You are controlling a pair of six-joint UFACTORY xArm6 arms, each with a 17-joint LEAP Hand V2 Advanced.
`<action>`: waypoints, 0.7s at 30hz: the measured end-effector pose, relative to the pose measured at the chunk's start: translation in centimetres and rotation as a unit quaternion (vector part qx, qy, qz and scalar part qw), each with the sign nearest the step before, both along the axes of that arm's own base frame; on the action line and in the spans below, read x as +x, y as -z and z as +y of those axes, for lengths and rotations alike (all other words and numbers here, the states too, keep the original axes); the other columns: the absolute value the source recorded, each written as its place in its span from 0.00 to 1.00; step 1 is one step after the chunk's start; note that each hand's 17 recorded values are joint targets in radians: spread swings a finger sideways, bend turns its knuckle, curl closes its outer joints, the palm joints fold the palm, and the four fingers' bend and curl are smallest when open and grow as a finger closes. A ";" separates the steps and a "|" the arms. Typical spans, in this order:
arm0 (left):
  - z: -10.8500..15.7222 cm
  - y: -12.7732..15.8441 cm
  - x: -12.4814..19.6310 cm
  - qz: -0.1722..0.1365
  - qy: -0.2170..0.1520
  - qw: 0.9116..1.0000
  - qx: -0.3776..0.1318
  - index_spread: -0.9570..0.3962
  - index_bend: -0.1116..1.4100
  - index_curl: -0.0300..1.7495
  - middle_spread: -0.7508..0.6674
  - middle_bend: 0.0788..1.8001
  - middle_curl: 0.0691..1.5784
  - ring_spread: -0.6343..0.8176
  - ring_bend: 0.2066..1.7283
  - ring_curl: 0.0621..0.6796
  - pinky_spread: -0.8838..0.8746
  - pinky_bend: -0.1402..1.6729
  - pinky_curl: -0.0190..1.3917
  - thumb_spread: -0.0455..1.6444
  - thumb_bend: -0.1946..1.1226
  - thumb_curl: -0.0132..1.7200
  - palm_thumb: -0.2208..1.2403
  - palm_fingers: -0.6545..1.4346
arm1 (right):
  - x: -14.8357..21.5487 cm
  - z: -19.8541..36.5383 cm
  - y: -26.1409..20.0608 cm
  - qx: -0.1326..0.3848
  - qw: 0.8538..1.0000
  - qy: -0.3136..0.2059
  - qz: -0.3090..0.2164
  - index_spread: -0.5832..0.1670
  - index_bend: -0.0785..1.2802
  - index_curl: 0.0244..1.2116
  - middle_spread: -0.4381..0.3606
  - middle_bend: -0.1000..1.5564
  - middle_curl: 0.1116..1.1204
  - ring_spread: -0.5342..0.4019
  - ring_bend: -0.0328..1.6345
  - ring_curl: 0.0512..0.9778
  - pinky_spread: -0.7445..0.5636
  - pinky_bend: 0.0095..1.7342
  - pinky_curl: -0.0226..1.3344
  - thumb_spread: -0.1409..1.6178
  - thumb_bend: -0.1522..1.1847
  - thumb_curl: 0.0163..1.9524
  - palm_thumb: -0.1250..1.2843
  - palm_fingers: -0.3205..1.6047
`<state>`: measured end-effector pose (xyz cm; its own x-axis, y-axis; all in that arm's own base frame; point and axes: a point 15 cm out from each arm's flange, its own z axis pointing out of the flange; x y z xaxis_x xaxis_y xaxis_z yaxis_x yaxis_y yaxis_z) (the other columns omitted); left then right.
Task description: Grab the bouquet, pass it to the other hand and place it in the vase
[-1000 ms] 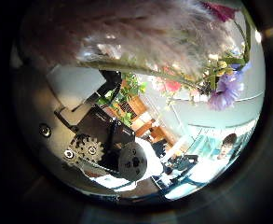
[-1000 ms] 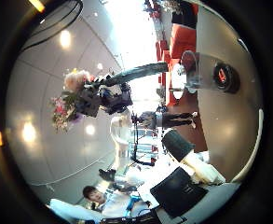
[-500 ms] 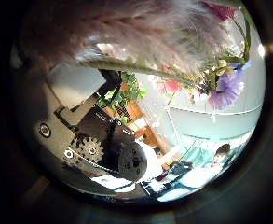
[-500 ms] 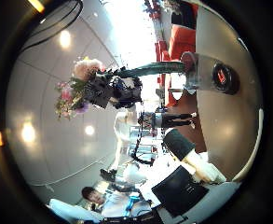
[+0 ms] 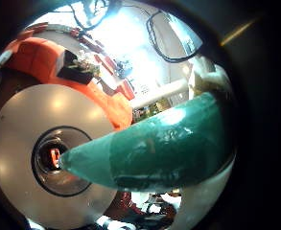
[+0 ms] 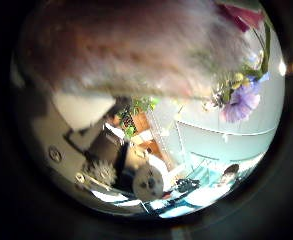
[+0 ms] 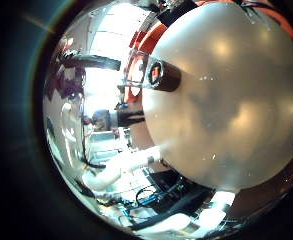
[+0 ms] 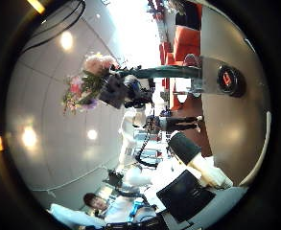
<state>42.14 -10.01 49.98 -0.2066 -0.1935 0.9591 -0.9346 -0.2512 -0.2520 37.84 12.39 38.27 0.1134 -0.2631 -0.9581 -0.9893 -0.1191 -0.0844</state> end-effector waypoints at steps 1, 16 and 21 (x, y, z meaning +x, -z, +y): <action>0.0 0.8 -0.2 0.005 0.011 1.000 -0.002 0.34 0.15 0.70 0.36 0.26 0.57 0.41 0.60 0.64 0.41 0.44 0.56 0.60 0.06 0.40 0.47 0.14 | 0.0 0.0 0.0 0.000 1.000 -0.001 -0.001 0.42 0.18 0.20 0.72 0.17 0.17 0.80 0.25 0.22 0.89 0.30 0.25 0.65 0.10 0.27 0.63 0.16; 8.1 4.6 -0.2 -0.017 -0.051 0.997 -0.049 0.81 0.11 0.31 0.91 0.05 0.26 0.82 0.30 0.23 0.82 0.24 0.31 0.57 0.12 0.24 0.25 0.21 | -0.2 -0.1 0.3 0.000 1.000 -0.005 -0.001 0.44 0.18 0.22 0.71 0.17 0.18 0.80 0.24 0.22 0.89 0.29 0.25 0.64 0.10 0.27 0.64 0.17; 9.2 2.3 -1.9 -0.033 -0.064 0.996 -0.045 0.83 0.13 0.24 0.92 0.05 0.22 0.84 0.27 0.21 0.83 0.23 0.29 0.57 0.12 0.23 0.25 0.23 | -0.3 -0.2 0.3 0.001 1.000 -0.008 -0.003 0.44 0.18 0.23 0.71 0.17 0.18 0.80 0.24 0.22 0.89 0.29 0.25 0.64 0.10 0.27 0.64 0.18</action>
<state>40.23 -0.80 47.68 -0.2498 -0.1365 0.9586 -0.8757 -0.3908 -0.2838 37.53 12.22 37.94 0.1230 -0.2602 -0.9577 -0.9869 -0.1340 -0.0903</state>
